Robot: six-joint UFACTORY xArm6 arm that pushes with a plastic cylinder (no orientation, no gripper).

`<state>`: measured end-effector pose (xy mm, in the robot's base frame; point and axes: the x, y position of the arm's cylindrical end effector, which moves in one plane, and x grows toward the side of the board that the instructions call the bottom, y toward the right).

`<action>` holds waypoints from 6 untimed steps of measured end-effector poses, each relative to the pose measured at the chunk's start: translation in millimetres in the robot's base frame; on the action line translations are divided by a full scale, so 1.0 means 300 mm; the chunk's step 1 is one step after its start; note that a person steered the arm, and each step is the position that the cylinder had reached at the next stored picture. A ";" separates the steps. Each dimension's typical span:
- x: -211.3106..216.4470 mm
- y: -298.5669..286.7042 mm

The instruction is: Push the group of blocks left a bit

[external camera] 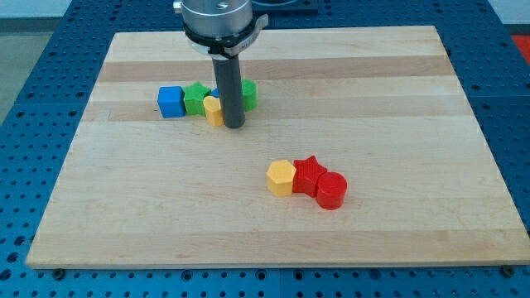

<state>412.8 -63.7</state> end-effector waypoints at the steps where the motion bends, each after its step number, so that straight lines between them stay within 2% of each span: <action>1: 0.000 0.087; 3: 0.054 0.518; 4: 0.197 0.662; 5: 0.339 0.698; 6: 0.395 0.642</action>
